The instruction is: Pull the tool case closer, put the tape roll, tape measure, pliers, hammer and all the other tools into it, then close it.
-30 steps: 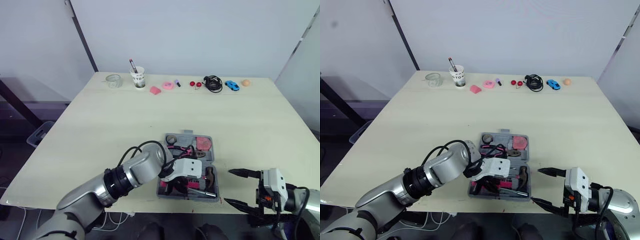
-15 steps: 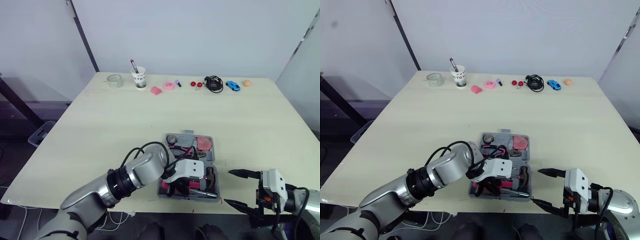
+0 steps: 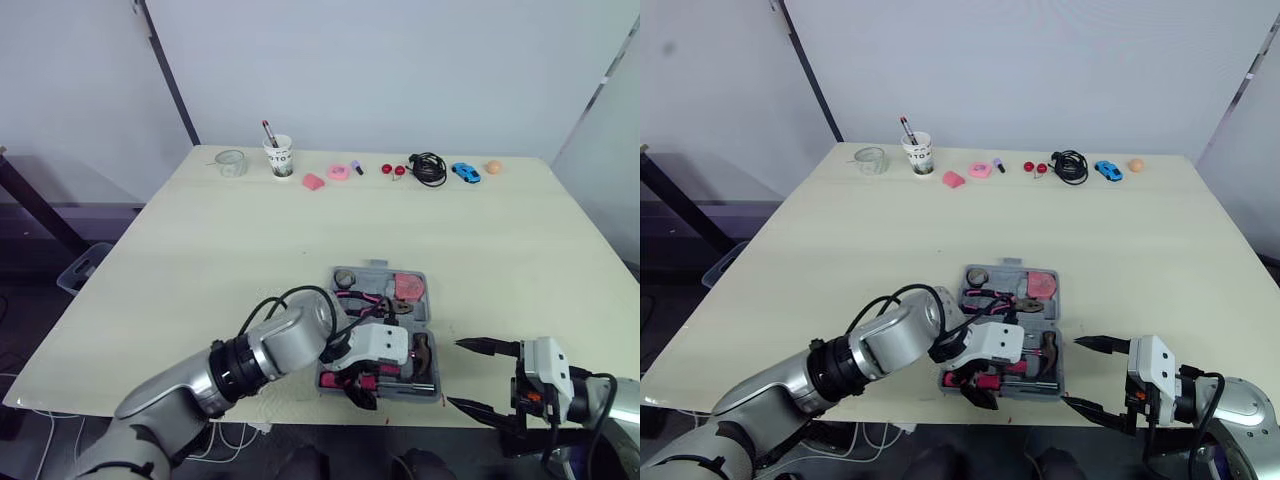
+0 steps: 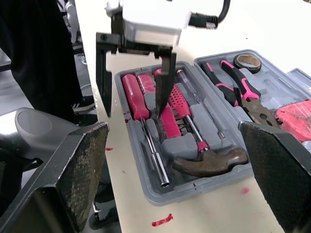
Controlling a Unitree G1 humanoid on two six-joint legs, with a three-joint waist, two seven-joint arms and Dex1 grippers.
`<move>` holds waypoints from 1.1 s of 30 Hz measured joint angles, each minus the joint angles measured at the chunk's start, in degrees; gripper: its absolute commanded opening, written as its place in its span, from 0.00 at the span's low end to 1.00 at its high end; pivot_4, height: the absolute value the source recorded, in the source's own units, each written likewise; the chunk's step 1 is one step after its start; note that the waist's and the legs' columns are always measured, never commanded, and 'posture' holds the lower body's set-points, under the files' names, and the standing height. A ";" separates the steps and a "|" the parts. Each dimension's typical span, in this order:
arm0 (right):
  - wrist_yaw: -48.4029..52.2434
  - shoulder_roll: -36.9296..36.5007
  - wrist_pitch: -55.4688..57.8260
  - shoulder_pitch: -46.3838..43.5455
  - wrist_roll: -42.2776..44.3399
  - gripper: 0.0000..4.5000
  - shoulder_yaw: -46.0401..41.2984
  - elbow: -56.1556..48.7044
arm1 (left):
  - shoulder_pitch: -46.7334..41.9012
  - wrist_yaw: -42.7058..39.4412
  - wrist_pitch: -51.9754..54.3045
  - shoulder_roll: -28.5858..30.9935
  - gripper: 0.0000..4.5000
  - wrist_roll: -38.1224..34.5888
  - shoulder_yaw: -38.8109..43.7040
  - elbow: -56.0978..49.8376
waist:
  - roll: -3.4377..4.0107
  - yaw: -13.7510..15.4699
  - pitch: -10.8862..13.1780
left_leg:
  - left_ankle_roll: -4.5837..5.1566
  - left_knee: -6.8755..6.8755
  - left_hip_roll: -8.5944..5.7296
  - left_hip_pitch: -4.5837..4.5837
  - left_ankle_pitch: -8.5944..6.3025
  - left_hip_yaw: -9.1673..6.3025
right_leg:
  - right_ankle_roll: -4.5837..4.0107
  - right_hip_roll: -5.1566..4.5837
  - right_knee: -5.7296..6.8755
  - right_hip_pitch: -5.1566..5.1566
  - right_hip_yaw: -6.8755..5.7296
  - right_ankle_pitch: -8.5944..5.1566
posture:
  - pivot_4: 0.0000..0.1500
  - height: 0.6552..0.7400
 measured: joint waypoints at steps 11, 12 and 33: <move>-0.03 0.09 -0.73 0.03 -0.21 1.00 0.00 0.38 | 2.76 -1.34 -6.63 1.85 0.76 -9.09 13.73 0.35 | 0.01 -0.10 0.00 | 0.00 0.00 0.00 0.02 0.00 0.01 | 0.02 0.00 0.01 0.00 0.01 0.00 | 1.00 1.00; -0.03 0.09 -0.75 -0.04 -0.19 1.00 -0.01 0.47 | 3.29 -1.45 -7.63 1.79 0.70 -9.61 14.71 0.95 | 0.02 -0.13 0.01 | 0.00 0.00 0.00 0.03 0.00 0.02 | 0.02 0.00 0.02 0.00 0.01 0.00 | 1.00 1.00; 0.03 -0.12 -0.86 -1.56 -0.32 1.00 -0.04 1.57 | 16.03 -7.03 -42.77 -3.78 0.00 -10.59 22.88 20.80 | 0.03 0.04 0.00 | 0.00 0.00 -0.01 0.00 0.00 0.04 | 0.09 -0.01 -0.01 0.01 0.00 0.04 | 1.00 1.00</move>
